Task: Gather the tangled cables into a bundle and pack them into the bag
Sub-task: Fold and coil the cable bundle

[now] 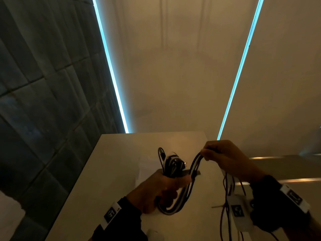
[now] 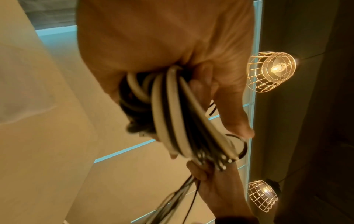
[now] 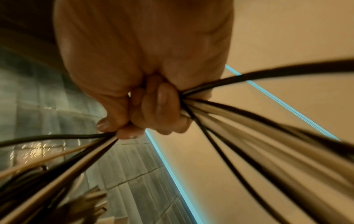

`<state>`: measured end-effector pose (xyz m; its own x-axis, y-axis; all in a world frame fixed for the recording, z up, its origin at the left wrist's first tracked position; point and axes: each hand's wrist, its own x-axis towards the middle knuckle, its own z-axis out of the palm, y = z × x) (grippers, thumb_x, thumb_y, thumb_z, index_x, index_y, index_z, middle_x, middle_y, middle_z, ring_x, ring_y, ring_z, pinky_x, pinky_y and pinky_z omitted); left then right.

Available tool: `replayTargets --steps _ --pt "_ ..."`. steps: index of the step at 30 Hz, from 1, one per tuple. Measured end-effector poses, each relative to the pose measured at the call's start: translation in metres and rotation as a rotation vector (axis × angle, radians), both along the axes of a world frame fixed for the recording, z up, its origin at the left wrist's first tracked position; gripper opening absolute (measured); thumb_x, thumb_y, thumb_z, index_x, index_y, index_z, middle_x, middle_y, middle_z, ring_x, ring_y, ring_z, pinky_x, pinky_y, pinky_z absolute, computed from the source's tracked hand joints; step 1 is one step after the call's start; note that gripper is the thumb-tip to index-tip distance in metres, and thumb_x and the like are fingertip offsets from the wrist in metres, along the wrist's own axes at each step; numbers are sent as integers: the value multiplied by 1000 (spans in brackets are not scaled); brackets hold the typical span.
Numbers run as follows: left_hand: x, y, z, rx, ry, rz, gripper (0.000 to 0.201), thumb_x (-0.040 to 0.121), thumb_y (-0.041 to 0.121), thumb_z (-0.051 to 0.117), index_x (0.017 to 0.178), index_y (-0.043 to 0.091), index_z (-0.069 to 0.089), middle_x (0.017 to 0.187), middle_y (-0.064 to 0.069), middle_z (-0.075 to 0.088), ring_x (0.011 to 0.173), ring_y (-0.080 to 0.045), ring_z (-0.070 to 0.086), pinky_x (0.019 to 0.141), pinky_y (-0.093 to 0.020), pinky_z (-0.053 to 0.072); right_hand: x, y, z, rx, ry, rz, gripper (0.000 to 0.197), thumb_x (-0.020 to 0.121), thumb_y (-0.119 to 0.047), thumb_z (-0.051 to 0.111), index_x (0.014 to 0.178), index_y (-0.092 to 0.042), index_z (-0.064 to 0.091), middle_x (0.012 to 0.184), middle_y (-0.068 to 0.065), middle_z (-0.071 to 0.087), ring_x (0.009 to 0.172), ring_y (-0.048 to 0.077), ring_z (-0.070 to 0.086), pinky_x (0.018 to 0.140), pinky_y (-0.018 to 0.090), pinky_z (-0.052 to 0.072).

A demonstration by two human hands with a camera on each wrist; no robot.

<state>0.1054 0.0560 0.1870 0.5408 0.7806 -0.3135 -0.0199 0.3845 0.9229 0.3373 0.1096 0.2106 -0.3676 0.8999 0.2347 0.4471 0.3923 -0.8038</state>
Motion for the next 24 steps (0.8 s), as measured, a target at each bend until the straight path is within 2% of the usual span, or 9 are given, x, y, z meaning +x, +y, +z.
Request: replayTargets --steps 3,5,7,12,15,17,19,22,24 --pt "5 -5 2 22 40 -101 34 72 38 77 105 31 74 113 -10 69 71 -17 48 64 -23 34 -14 3 -3 147 -119 -11 20 88 -33 64 68 -29 63 59 -3 59 55 13 53 57 32 44" --pt "6 -6 0 16 64 -91 26 74 29 75 99 22 75 93 1 73 73 -14 55 68 -19 38 -20 3 -5 197 -138 -5 13 88 -25 64 76 -23 67 58 -10 57 54 7 52 53 20 41" --pt "8 -9 0 -36 78 -58 18 78 21 73 93 12 68 63 6 62 50 -6 51 51 -15 38 -23 3 -7 245 -146 7 11 88 -21 64 80 -16 68 55 -18 53 53 1 53 52 10 38" --pt "12 -16 -8 -176 -83 37 28 84 38 65 84 10 68 57 4 57 45 -7 47 47 -19 37 -23 9 -20 381 -166 17 26 89 -39 58 82 -16 67 60 -25 52 53 -3 54 53 9 38" --pt "10 -18 -12 -295 -295 20 34 87 37 58 79 6 69 48 7 42 36 -4 34 38 -17 27 -16 12 -28 441 -157 6 32 89 -47 54 82 -17 65 62 -18 57 54 -1 53 52 10 38" --pt "12 -19 -14 -281 -309 10 31 79 37 67 80 5 69 49 8 46 37 -3 36 40 -16 29 -12 11 -32 437 -154 14 35 89 -48 49 83 -18 65 64 -12 61 55 4 56 51 13 40" --pt "19 -22 -12 -140 -114 -17 32 63 34 80 85 14 70 60 3 61 53 -7 54 55 -19 43 -12 10 -35 440 -165 31 34 89 -48 49 82 -19 64 65 -13 61 55 5 56 52 14 40" --pt "26 -20 -14 -8 87 39 36 55 29 84 88 37 75 109 -12 70 105 -26 64 94 -39 49 -14 10 -37 450 -185 55 26 89 -44 55 81 -20 63 64 -20 54 55 -4 52 53 8 38" --pt "27 -19 -15 9 106 51 34 54 33 84 87 37 76 103 -14 69 99 -27 62 97 -43 46 -13 12 -37 452 -204 51 25 90 -44 54 82 -21 62 63 -22 51 54 -5 50 53 8 37"
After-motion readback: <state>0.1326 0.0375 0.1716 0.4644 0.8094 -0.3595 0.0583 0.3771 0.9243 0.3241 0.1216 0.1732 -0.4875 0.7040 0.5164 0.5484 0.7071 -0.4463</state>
